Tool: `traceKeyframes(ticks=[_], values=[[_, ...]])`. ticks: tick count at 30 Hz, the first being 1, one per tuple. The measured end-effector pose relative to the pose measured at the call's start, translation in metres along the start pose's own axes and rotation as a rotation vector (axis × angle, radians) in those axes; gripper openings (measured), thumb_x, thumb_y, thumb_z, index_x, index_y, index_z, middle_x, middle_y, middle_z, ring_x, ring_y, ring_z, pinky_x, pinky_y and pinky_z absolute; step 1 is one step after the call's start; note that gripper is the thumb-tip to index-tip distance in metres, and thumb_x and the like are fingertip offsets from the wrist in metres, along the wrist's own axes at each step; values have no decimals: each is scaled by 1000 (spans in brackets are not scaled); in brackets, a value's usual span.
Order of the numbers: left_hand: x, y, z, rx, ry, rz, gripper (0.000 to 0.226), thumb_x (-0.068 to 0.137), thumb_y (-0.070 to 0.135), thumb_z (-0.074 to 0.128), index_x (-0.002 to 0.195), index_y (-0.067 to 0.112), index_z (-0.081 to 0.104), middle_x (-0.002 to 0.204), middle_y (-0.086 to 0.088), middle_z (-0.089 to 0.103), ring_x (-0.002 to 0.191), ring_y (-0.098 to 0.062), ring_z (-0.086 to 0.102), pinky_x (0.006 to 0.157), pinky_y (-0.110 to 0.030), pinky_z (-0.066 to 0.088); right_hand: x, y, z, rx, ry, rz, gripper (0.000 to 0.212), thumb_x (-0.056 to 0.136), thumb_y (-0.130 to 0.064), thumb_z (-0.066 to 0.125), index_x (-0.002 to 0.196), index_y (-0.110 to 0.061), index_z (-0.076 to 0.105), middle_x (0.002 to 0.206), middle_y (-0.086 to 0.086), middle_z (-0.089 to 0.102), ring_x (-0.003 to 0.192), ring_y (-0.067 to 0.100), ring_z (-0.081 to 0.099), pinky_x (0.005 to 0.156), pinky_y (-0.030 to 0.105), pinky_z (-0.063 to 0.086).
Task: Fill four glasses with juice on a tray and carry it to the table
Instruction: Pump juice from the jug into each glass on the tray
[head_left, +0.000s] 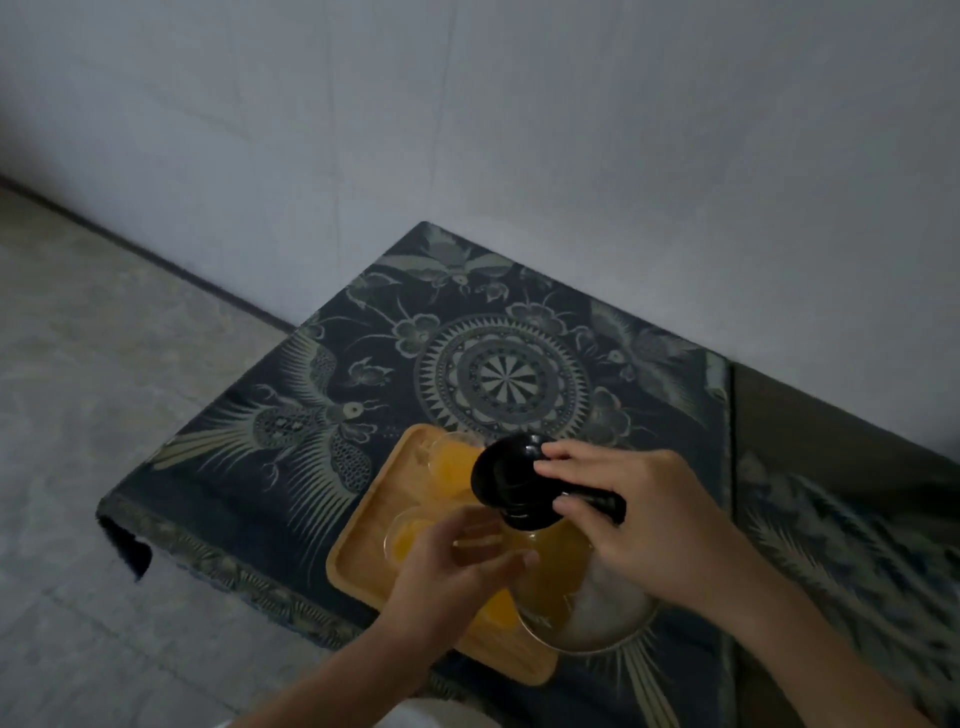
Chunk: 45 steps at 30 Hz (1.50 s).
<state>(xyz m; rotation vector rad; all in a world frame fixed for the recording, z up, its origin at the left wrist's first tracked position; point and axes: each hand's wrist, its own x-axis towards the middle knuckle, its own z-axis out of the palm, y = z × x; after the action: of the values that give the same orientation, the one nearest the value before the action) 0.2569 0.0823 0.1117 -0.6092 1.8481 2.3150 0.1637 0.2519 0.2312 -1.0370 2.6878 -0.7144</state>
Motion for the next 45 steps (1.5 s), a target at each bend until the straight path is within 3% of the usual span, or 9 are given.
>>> traceKeyframes(ticks=[3,6,11,15,21,27,32,37,45], values=[[5,8,14,124,-51,98,59,65,45,91,118,28,73,110,14,76,102,1,72,72,-13,57,-26,14,-4,47,117,52,43,91,-17,77,131,-32,70,139,-21,60,130,-8,52,106,12,44],[13,15,33,223,-139,114,70,60,53,86,124,29,71,119,17,73,105,0,72,79,-20,61,-51,26,-7,69,217,114,41,93,-14,75,132,-25,70,140,-14,61,130,-5,54,104,8,41],[35,18,69,405,-344,131,51,76,29,91,122,36,69,116,26,72,107,5,69,76,-16,60,-89,58,-3,52,384,242,38,93,-15,74,130,-20,71,138,-10,65,127,-1,58,104,8,41],[54,6,108,532,-429,114,62,73,29,93,129,26,68,124,12,69,113,-5,68,88,-25,60,-118,90,11,60,490,323,36,96,-12,71,132,-15,70,140,-4,65,127,5,60,103,18,50],[71,-30,167,642,-525,76,45,71,25,94,100,43,64,92,28,74,86,15,68,64,-4,51,-152,136,46,45,602,471,36,97,-10,68,133,-14,69,140,-2,64,125,13,63,100,33,55],[93,-54,208,771,-616,40,57,74,23,92,124,24,65,117,8,72,107,-6,69,93,-32,56,-171,170,81,2,754,565,32,98,-10,68,129,-11,71,136,2,64,115,13,66,85,26,59],[108,-62,231,878,-644,40,58,76,27,89,127,27,61,114,15,68,104,2,63,79,-15,49,-176,191,98,2,848,599,33,97,-9,67,130,-13,70,137,4,61,104,13,69,71,27,61],[122,-68,241,932,-671,31,66,75,27,91,133,25,60,124,10,69,118,-9,63,82,-16,46,-174,203,110,7,847,647,33,97,-12,67,130,-14,69,137,9,56,87,18,72,56,33,60],[130,-74,240,947,-666,64,72,73,16,92,137,18,59,133,3,66,128,-17,59,110,-44,48,-172,198,132,67,920,703,34,98,-14,68,131,-19,67,135,10,53,83,15,67,54,25,56]])
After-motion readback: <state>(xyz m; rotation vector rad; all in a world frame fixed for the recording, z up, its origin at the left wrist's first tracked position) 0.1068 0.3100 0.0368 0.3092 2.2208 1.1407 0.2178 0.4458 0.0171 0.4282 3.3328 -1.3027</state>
